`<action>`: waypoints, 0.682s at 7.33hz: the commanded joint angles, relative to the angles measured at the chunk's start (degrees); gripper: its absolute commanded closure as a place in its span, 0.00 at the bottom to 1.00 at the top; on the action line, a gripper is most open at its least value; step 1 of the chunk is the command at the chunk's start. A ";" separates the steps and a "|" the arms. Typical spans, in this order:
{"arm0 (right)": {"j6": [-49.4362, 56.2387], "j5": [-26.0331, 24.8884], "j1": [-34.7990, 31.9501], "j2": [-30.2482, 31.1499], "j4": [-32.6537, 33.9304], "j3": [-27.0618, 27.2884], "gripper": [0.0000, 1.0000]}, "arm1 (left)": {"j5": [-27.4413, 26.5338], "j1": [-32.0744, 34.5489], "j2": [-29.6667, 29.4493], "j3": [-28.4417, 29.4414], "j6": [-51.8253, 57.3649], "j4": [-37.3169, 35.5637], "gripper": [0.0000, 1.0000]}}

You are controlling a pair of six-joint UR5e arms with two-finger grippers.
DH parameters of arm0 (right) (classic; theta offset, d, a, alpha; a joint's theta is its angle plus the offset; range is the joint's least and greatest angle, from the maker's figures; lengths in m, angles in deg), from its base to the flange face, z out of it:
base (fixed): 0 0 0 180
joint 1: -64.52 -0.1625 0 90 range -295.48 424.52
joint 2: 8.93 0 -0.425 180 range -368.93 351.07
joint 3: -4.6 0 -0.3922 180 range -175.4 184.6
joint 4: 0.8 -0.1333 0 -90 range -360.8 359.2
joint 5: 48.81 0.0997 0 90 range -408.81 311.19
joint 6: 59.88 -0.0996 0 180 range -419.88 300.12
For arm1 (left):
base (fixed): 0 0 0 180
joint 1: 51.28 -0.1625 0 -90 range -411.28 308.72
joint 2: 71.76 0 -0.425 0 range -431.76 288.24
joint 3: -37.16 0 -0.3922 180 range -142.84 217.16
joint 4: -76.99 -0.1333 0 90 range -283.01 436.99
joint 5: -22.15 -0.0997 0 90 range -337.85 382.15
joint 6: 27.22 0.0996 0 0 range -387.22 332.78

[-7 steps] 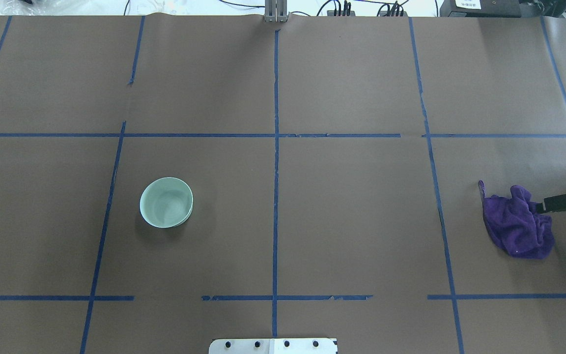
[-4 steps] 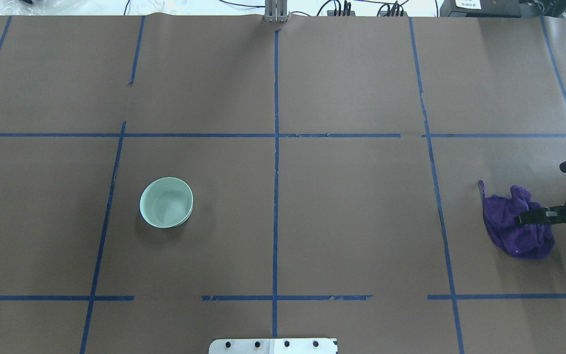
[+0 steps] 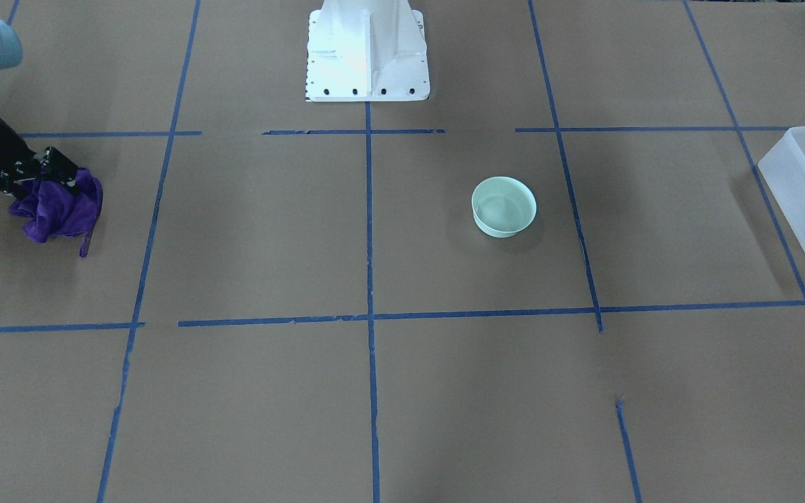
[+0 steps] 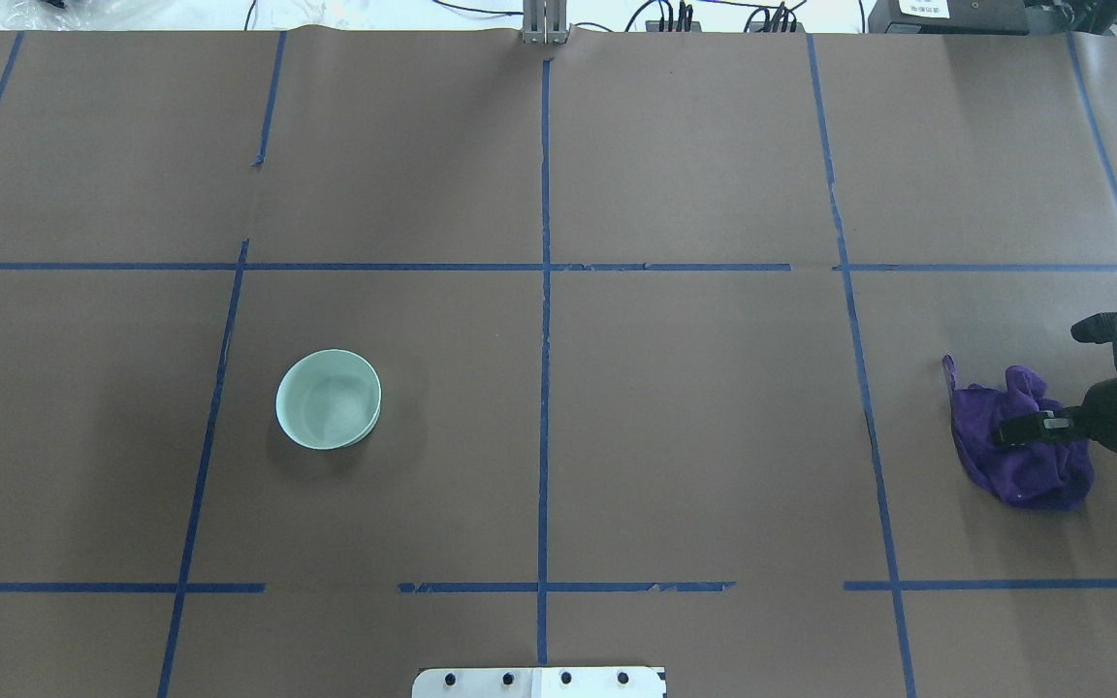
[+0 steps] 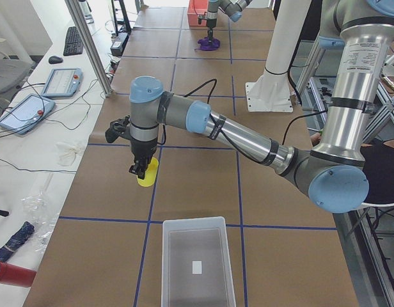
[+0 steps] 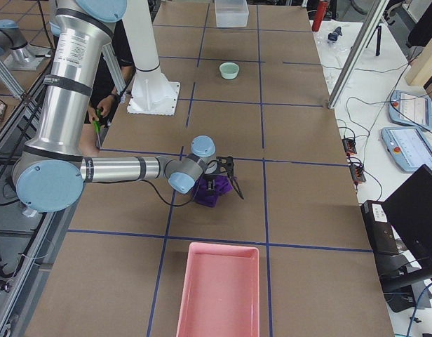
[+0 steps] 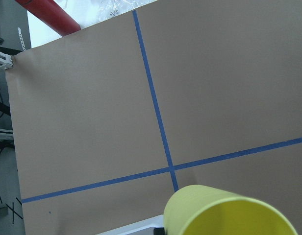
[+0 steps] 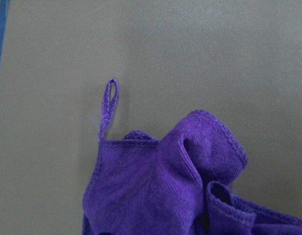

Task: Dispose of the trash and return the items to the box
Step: 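Grasp the purple cloth with the right gripper while the left carries the cup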

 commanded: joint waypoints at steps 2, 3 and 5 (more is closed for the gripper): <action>0.11 0.44 -0.55 0.68 0.06 1.19 1.00 | 0.03 1.55 0.89 7.51 3.77 4.85 1.00; 0.20 1.14 -1.77 1.29 0.06 3.03 1.00 | 0.20 1.64 3.24 8.94 4.74 6.96 1.00; 0.55 8.06 -10.52 1.30 0.32 6.63 1.00 | 0.55 1.64 7.99 9.13 4.92 8.48 1.00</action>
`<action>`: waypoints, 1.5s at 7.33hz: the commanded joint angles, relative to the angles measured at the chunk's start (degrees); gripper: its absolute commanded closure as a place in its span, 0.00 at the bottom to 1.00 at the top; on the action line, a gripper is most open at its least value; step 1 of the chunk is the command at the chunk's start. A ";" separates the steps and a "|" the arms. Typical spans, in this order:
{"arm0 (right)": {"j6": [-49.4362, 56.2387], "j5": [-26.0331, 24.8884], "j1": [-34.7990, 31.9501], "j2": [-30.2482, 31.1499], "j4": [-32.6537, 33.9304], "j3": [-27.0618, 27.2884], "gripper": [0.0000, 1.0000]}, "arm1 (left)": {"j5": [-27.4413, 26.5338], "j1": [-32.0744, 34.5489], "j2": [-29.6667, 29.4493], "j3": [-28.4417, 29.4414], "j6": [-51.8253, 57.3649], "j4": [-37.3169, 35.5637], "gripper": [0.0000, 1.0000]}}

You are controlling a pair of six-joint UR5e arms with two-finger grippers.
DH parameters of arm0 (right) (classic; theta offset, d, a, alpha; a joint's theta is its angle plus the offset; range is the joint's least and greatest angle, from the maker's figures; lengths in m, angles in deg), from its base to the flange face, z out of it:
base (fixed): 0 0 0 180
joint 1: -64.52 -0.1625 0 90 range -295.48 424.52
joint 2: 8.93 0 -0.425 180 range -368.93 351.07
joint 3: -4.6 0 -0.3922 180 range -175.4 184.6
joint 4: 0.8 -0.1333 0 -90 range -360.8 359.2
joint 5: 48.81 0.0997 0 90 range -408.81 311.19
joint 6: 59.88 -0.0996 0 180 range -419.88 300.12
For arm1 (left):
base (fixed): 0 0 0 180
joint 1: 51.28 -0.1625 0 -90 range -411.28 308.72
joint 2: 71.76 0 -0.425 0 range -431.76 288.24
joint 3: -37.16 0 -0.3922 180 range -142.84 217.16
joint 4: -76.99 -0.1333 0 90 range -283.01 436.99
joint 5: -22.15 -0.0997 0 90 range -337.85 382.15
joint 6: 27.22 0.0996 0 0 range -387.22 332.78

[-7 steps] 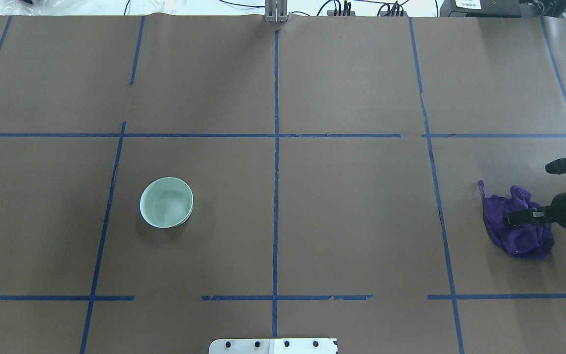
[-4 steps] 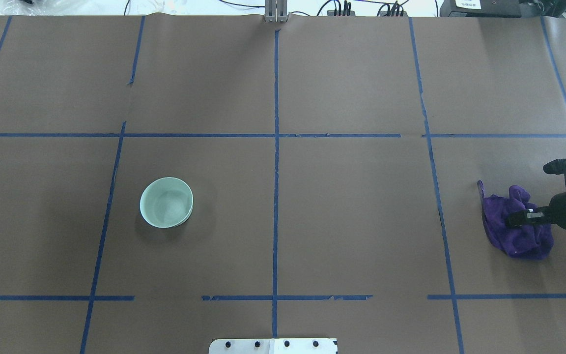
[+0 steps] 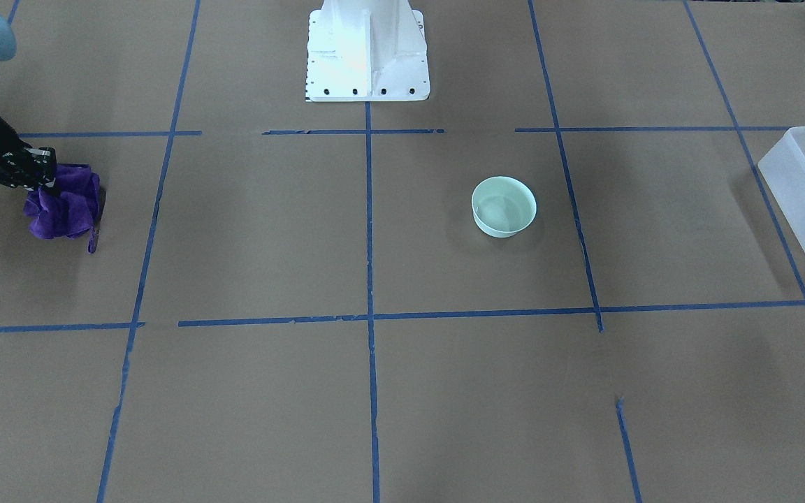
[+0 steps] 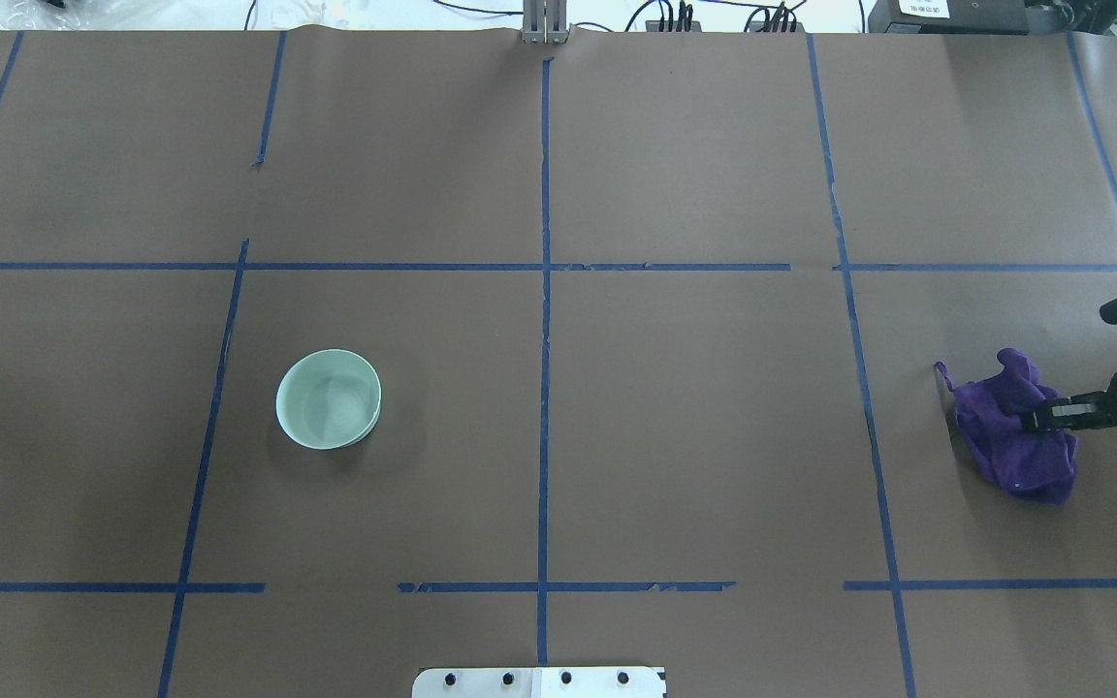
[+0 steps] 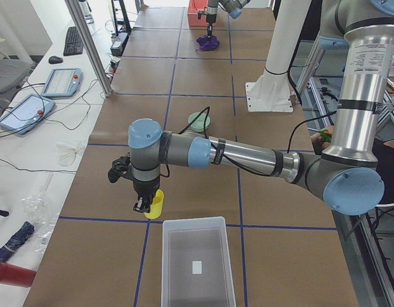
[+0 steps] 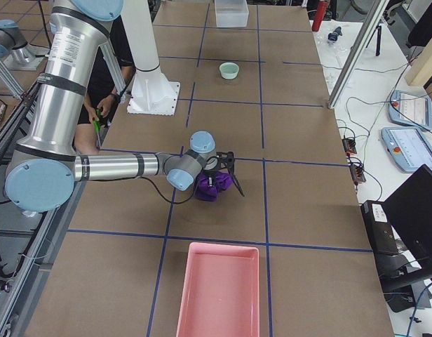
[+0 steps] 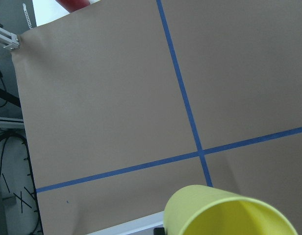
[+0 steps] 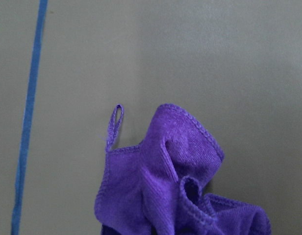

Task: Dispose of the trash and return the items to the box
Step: 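Grasp the purple cloth with the right gripper while the left carries the cup, then drop cup into clear bin with left gripper while right drops cloth into pink bin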

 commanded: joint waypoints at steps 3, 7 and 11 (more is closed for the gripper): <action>2.52 6.84 -15.53 -0.22 1.44 5.21 1.00 | 0.73 -0.04 7.48 4.94 -0.02 6.68 1.00; 25.14 6.23 -28.80 -1.10 11.09 6.27 1.00 | 9.66 -3.37 9.87 15.25 -0.02 19.65 1.00; 42.85 6.22 -39.27 -3.21 19.20 6.53 1.00 | 12.42 -7.33 9.88 22.10 -0.01 27.72 0.93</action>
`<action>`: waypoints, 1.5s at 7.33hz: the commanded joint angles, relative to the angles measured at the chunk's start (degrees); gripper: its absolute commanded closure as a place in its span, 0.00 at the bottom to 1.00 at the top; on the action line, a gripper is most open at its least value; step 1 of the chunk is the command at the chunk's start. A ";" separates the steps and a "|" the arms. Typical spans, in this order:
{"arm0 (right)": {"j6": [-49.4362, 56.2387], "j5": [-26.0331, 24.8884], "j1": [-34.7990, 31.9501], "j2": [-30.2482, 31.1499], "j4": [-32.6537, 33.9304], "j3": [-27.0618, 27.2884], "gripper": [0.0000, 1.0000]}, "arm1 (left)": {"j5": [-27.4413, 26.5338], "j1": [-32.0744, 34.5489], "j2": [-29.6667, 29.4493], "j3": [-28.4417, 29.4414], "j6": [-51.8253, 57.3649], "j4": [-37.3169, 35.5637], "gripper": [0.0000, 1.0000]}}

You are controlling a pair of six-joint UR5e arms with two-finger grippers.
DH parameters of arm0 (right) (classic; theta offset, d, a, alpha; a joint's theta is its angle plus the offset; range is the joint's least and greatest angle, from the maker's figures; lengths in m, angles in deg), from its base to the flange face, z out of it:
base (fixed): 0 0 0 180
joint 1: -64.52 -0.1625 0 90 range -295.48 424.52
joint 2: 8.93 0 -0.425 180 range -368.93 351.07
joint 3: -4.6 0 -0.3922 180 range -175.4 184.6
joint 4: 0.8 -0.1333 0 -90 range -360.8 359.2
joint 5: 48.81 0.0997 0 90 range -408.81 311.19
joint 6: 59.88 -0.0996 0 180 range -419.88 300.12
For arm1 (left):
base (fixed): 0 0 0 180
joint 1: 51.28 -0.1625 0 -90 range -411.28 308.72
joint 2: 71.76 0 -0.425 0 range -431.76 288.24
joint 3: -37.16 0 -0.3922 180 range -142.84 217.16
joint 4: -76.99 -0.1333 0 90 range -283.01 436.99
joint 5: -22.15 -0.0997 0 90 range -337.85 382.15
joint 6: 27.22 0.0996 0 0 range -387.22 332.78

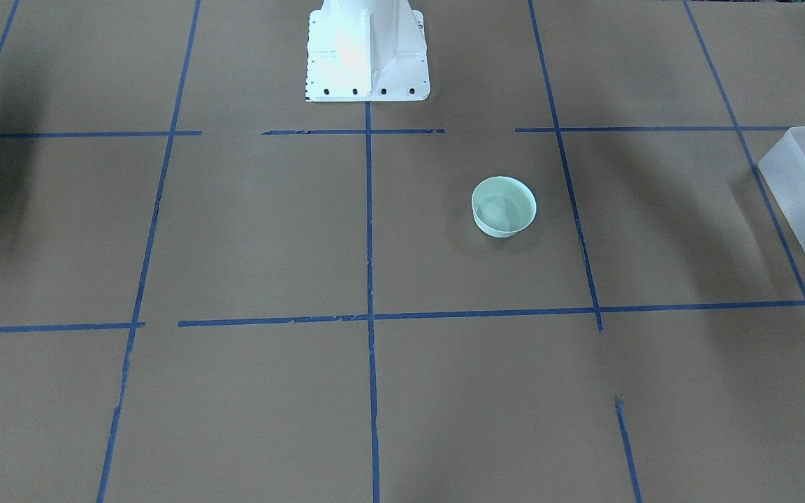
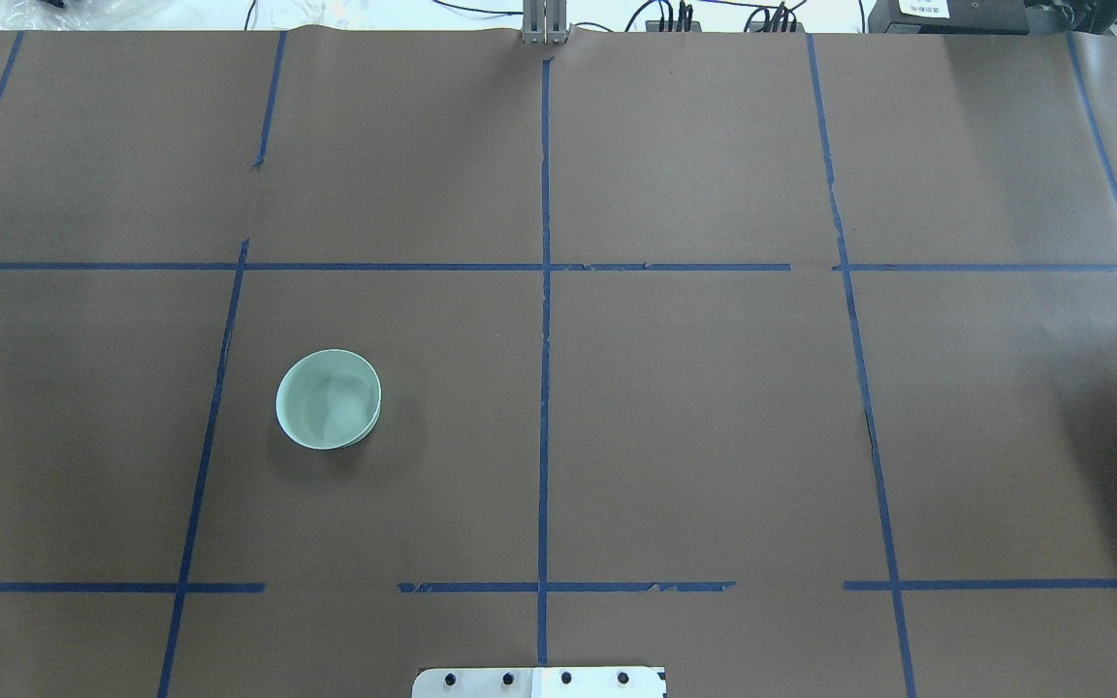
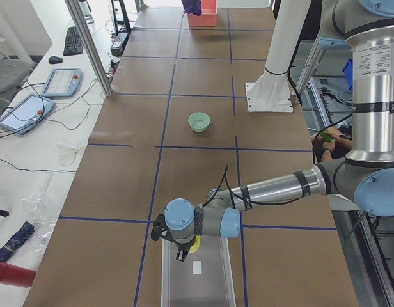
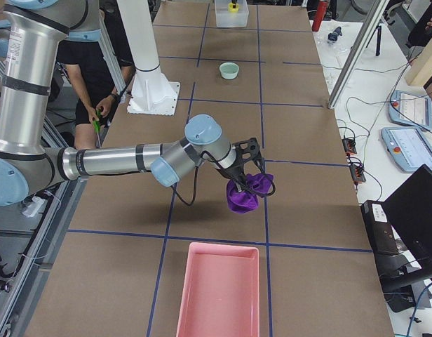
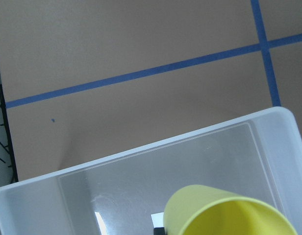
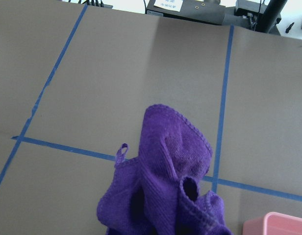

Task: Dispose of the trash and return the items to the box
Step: 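Drop cup into clear bin with left gripper while right drops cloth into pink bin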

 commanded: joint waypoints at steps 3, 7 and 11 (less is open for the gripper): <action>7.37 0.02 -5.23 -0.41 1.76 0.01 1.00 | -0.01 -1.25 -0.17 -0.45 -0.09 2.71 0.00; 28.25 -2.08 -11.02 -0.06 9.39 -0.87 1.00 | -0.27 -0.90 -2.09 -21.78 -1.57 -15.87 0.00; 43.31 -7.80 -13.40 -0.50 9.15 -8.83 1.00 | 0.43 -4.31 -2.90 -29.64 -16.43 -12.87 0.00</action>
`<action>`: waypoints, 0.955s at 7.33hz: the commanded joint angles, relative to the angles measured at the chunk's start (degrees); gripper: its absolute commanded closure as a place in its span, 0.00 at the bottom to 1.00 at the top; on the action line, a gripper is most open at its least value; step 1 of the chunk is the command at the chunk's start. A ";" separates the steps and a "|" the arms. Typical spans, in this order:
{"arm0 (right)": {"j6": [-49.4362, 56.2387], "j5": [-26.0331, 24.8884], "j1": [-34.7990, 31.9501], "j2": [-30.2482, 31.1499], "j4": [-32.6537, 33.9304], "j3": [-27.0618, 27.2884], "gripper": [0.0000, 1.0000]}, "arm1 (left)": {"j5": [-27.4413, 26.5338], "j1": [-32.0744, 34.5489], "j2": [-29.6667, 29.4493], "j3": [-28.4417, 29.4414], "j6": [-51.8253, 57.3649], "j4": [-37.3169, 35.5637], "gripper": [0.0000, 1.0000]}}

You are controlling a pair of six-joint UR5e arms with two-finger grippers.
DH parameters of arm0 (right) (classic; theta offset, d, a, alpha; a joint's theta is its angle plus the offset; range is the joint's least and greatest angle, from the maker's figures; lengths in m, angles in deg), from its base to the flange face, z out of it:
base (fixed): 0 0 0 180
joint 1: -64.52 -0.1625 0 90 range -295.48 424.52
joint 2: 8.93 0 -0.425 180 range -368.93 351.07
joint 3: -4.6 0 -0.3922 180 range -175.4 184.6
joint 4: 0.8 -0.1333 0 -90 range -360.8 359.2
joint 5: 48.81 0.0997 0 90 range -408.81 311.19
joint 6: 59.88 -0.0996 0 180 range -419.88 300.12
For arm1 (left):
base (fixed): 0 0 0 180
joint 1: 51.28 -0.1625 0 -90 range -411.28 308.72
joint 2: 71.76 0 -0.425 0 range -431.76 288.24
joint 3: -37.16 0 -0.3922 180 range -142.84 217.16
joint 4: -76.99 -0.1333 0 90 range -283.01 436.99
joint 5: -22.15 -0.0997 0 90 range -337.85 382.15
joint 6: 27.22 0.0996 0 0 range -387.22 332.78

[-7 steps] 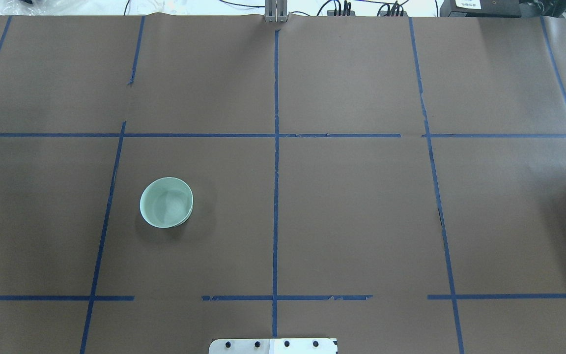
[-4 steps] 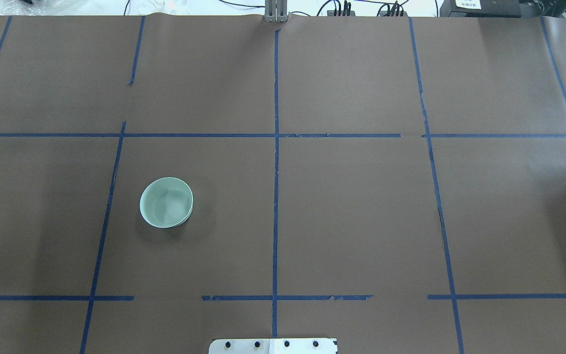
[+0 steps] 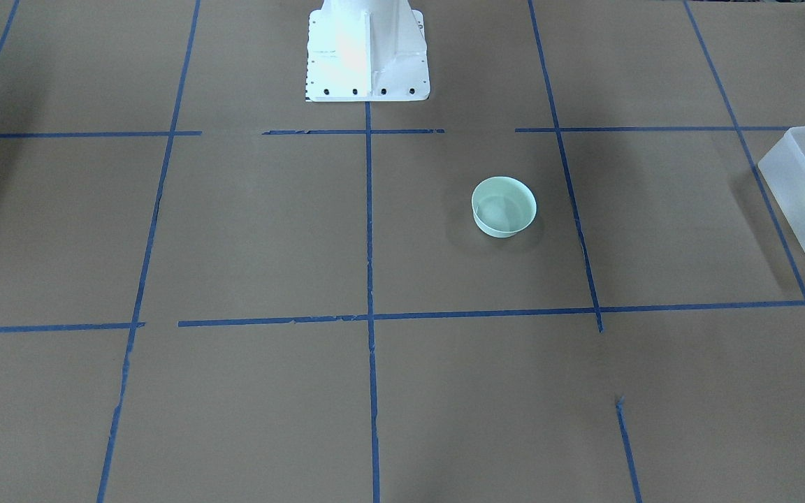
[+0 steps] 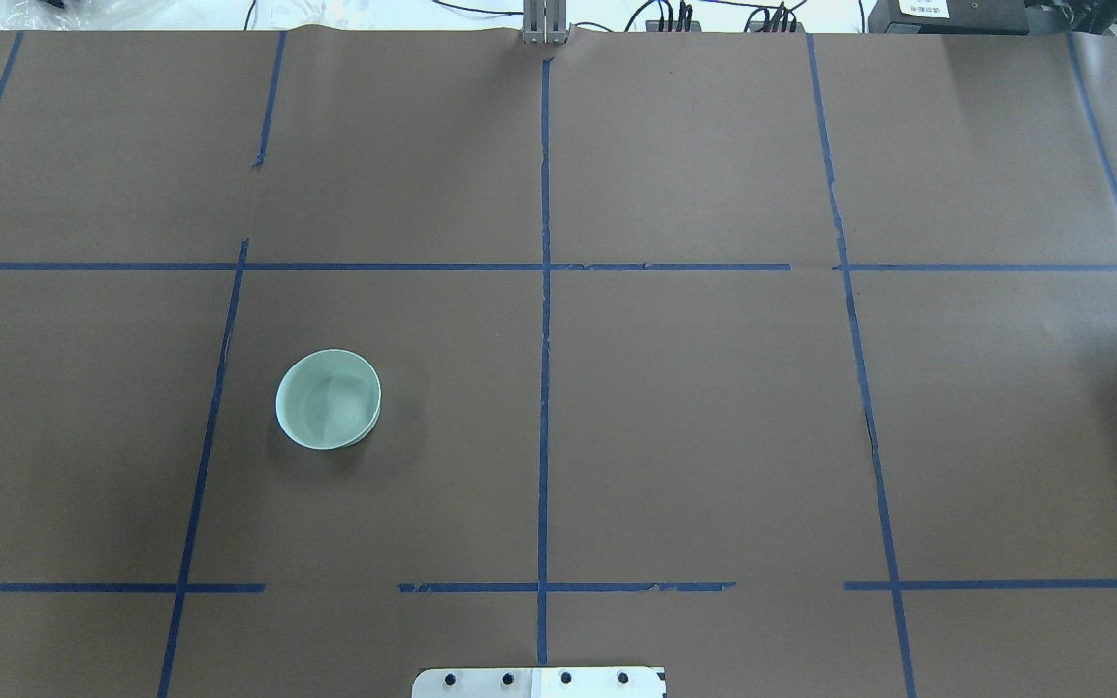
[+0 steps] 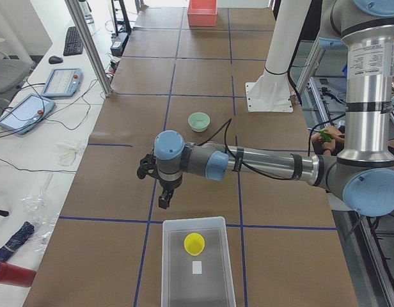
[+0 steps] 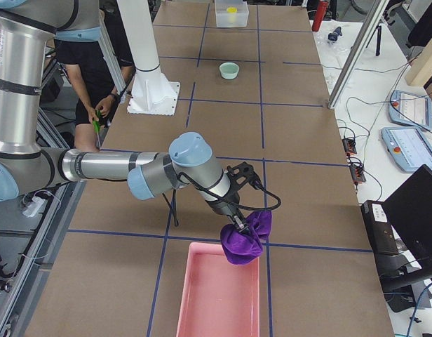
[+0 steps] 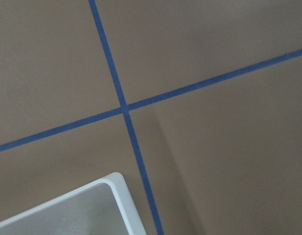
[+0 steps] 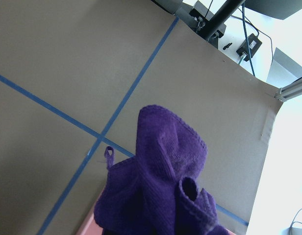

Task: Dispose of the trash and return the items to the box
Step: 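Drop cup into clear bin with left gripper while right drops cloth into pink bin, then move the left gripper to the green bowl rim and grasp it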

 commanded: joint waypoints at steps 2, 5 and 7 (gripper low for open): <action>9.64 -1.26 -1.06 -0.31 -0.61 -11.36 1.00 | 0.16 -8.75 -0.12 -3.11 -18.65 10.74 0.00; 8.69 -1.27 -1.06 -2.58 -6.49 -22.08 0.67 | -0.37 -17.73 -0.12 -5.22 -35.23 18.42 0.00; 3.18 2.66 -0.80 -3.30 -5.81 -21.77 0.00 | -0.55 -22.74 -0.12 -8.64 -43.32 18.97 0.00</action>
